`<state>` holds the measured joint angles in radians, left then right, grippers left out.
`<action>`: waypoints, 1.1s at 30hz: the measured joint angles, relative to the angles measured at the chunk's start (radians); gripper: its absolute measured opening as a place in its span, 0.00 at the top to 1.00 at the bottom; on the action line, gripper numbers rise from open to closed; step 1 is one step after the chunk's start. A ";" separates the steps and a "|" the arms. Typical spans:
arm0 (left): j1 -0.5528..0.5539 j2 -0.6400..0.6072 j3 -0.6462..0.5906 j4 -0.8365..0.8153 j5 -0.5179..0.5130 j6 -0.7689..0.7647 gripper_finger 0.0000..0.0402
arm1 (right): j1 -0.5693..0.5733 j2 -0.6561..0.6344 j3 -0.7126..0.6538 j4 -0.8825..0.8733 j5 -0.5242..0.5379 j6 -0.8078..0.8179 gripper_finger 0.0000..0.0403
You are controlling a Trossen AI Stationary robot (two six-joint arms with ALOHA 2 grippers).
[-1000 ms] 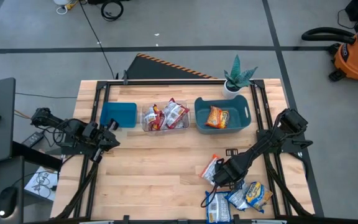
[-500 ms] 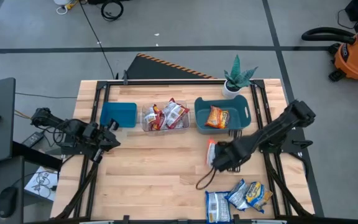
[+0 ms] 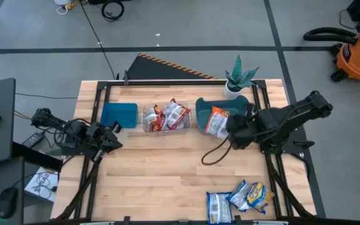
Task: Sort Maruchan noodles
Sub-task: Put the orange noodle pack into the green bin
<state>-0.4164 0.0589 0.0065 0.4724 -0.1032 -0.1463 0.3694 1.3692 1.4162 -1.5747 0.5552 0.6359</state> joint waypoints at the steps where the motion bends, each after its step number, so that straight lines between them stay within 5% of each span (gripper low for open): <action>1: 0.000 0.000 0.000 0.001 0.000 0.000 0.94 | -0.009 -0.010 0.000 -0.003 0.026 -0.005 0.99; 9: 0.000 0.000 0.000 -0.004 0.000 -0.001 0.94 | -0.139 -0.060 0.000 0.003 0.203 -0.114 0.99; 21: 0.000 0.000 0.000 -0.016 0.000 -0.026 0.94 | -0.427 -0.061 -0.182 0.004 0.116 -0.331 0.99; 33: 0.000 0.000 0.000 -0.026 0.000 -0.026 0.94 | -0.484 -0.002 -0.339 0.003 0.101 -0.343 0.98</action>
<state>-0.4164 0.0589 0.0064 0.4459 -0.1032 -0.1719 -0.1141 1.3676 1.0769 -1.5715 0.6561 0.2933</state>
